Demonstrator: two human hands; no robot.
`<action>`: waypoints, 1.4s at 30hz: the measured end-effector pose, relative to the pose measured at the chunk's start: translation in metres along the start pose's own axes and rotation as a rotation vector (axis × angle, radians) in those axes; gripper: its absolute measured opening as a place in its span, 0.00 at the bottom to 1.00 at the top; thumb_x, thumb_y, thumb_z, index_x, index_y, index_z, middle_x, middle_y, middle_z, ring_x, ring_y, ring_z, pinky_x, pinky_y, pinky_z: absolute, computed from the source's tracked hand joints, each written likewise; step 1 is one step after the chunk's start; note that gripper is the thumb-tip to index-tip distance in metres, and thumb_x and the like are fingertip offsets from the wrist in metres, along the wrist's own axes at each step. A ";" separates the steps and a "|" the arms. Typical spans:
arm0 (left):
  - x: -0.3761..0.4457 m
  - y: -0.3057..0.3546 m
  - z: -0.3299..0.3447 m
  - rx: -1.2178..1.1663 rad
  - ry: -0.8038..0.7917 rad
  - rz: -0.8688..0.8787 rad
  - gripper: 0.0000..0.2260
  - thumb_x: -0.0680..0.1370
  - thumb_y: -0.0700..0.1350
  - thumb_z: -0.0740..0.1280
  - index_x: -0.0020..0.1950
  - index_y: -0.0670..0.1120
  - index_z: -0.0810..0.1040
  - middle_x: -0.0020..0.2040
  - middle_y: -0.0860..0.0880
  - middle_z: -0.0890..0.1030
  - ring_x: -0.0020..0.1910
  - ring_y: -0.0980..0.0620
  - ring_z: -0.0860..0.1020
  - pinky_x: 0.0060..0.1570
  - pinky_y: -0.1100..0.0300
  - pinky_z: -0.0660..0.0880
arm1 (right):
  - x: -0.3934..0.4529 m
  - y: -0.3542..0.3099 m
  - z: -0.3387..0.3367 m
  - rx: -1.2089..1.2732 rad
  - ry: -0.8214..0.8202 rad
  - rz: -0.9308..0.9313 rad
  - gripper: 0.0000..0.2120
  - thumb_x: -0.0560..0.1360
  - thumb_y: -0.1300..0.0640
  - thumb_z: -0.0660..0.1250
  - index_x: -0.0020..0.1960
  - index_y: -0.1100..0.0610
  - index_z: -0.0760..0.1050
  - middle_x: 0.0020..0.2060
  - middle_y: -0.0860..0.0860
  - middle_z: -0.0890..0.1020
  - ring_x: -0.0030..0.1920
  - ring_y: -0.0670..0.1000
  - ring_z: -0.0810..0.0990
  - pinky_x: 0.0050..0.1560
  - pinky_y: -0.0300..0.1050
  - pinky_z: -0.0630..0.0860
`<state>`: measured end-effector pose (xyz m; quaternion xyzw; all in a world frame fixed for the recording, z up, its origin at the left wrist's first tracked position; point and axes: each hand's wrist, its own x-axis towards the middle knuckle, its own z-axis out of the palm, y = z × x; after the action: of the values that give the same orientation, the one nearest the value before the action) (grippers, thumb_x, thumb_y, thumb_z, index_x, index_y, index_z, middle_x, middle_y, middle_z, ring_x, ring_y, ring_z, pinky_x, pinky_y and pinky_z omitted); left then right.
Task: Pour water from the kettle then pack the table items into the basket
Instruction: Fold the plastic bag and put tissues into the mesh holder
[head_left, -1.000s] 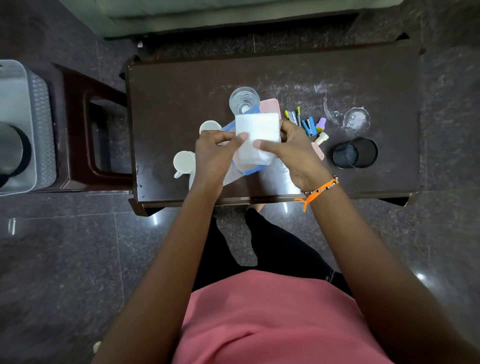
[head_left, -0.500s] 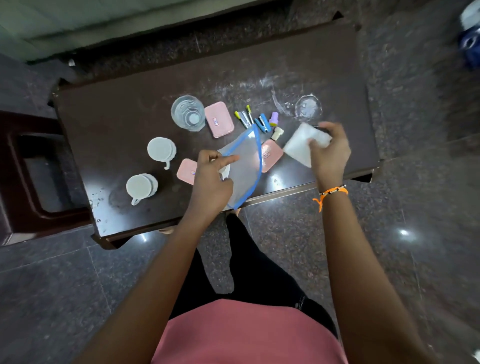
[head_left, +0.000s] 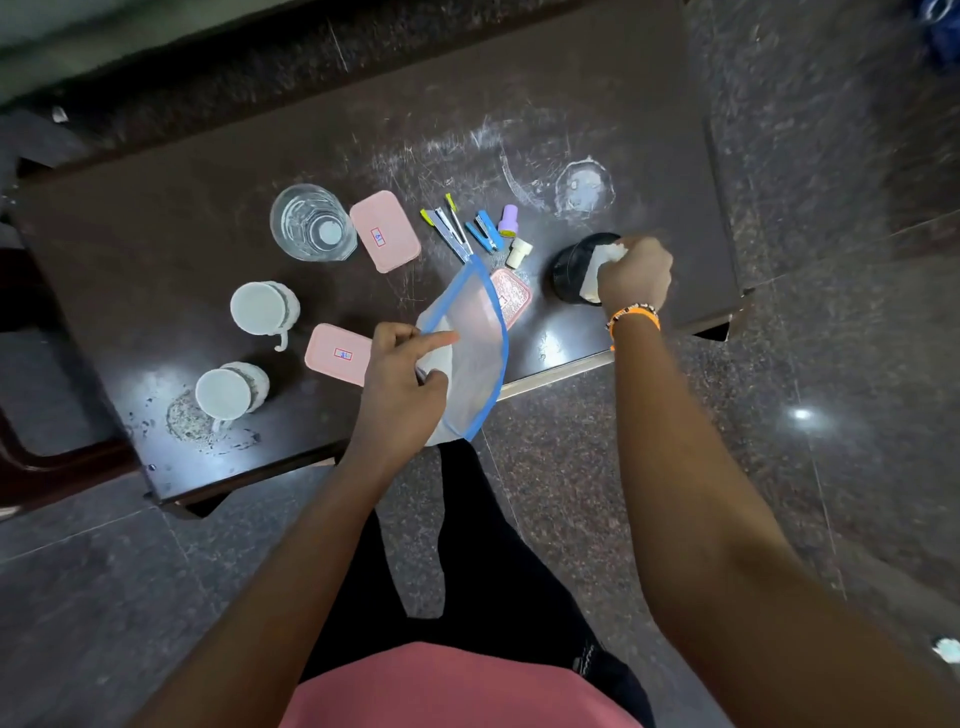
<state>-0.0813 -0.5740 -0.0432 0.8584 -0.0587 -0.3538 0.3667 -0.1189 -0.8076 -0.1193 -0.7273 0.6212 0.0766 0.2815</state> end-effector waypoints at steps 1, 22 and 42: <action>0.000 0.000 0.001 -0.002 -0.002 -0.002 0.21 0.72 0.30 0.59 0.58 0.48 0.80 0.51 0.51 0.67 0.38 0.67 0.71 0.40 0.82 0.65 | 0.002 0.000 0.004 -0.019 -0.012 -0.007 0.15 0.73 0.66 0.60 0.58 0.61 0.76 0.57 0.63 0.79 0.56 0.66 0.78 0.54 0.54 0.76; -0.002 0.009 -0.011 -0.711 -0.154 -0.118 0.17 0.75 0.37 0.66 0.58 0.57 0.76 0.59 0.47 0.71 0.45 0.57 0.80 0.48 0.63 0.79 | -0.167 0.024 0.028 0.677 -0.457 -0.115 0.13 0.75 0.64 0.65 0.59 0.65 0.76 0.57 0.60 0.81 0.58 0.56 0.79 0.62 0.59 0.74; 0.024 -0.074 -0.050 -0.241 -0.293 -0.326 0.17 0.71 0.40 0.73 0.58 0.48 0.77 0.53 0.47 0.76 0.45 0.53 0.75 0.46 0.59 0.76 | -0.148 0.049 0.034 0.304 -0.516 -0.312 0.16 0.65 0.63 0.76 0.52 0.59 0.80 0.49 0.54 0.80 0.49 0.48 0.76 0.46 0.20 0.66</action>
<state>-0.0426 -0.4997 -0.0825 0.7462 0.0706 -0.5335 0.3919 -0.1895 -0.6667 -0.0951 -0.7200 0.4149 0.1207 0.5431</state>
